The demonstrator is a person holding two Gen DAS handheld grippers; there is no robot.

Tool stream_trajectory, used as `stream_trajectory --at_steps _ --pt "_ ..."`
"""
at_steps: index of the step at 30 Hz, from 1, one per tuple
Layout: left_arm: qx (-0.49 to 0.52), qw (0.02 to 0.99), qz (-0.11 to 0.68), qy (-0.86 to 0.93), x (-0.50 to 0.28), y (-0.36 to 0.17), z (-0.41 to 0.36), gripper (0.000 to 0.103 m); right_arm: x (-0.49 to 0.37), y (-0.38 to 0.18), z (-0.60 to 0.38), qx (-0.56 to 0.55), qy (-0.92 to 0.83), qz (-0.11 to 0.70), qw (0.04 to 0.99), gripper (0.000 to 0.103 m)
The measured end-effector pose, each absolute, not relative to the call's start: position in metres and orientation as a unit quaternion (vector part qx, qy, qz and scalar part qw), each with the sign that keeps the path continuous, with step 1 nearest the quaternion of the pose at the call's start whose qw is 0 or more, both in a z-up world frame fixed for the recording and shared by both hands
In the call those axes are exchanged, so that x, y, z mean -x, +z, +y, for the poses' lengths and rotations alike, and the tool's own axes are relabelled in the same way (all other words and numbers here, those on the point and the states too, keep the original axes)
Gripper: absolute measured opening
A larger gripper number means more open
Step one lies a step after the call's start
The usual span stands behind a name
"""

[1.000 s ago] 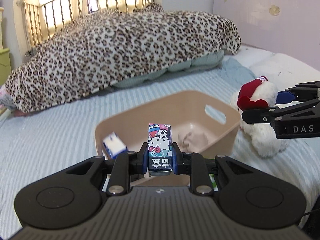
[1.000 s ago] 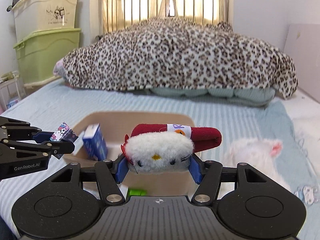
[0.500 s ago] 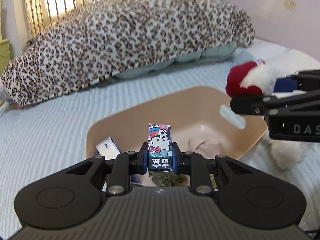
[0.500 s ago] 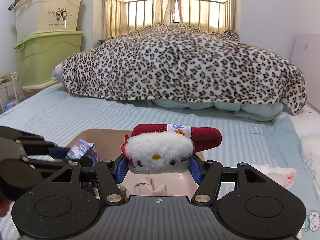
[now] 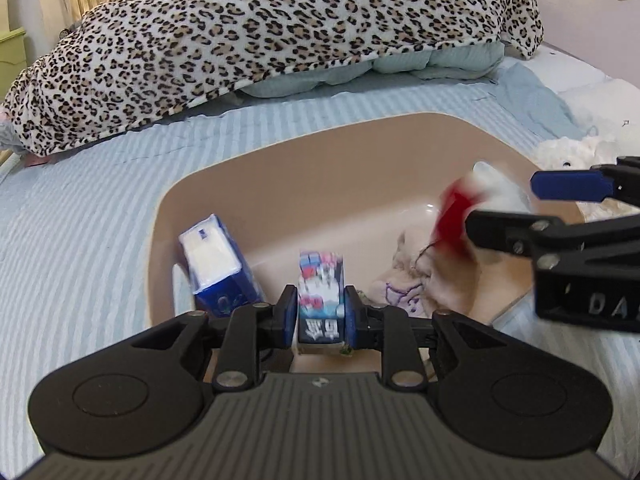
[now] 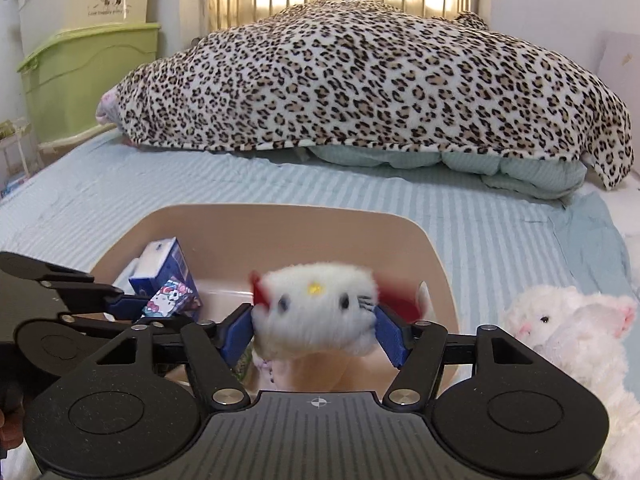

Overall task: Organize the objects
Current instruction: 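Drop the juice box and Hello Kitty plush into the basket, opening both tools, then grasp the white medicine box with the left tool while the right tool grasps the green snack packet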

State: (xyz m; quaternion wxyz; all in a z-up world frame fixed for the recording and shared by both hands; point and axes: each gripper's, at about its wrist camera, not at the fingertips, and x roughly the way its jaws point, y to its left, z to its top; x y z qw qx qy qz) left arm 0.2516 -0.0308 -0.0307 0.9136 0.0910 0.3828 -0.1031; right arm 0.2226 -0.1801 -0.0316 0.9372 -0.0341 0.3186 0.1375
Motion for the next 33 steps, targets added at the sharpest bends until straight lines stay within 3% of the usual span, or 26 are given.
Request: stream_trajectory --at_steps 1,3,4,9,15,18,33 --pt "-0.093 0.913 0.384 -0.101 -0.249 -0.029 -0.029 0.055 -0.221 -0.03 -0.181 0.031 0.137 0.316 0.938 0.073" --pt "-0.093 0.919 0.371 -0.092 -0.24 -0.024 -0.025 0.075 -0.216 -0.025 -0.185 0.026 0.137 0.31 0.941 0.078" --pt "-0.093 0.923 0.363 -0.09 -0.236 -0.02 -0.023 0.077 -0.214 -0.023 -0.187 0.025 0.137 0.308 0.941 0.078" --pt "-0.086 0.927 0.354 -0.085 -0.219 -0.008 -0.015 0.078 -0.2 -0.016 -0.194 0.028 0.136 0.307 0.942 0.084" --pt "-0.083 0.934 0.334 -0.092 -0.194 0.005 -0.01 0.089 -0.175 -0.016 -0.202 0.034 0.134 0.311 0.94 0.094" --pt "-0.089 0.934 0.332 -0.095 -0.181 0.007 -0.011 0.089 -0.165 -0.02 -0.205 0.043 0.133 0.317 0.938 0.097" --pt "-0.126 0.906 0.389 -0.11 -0.162 -0.057 -0.047 0.089 -0.151 -0.072 -0.233 0.028 0.091 0.378 0.921 0.098"
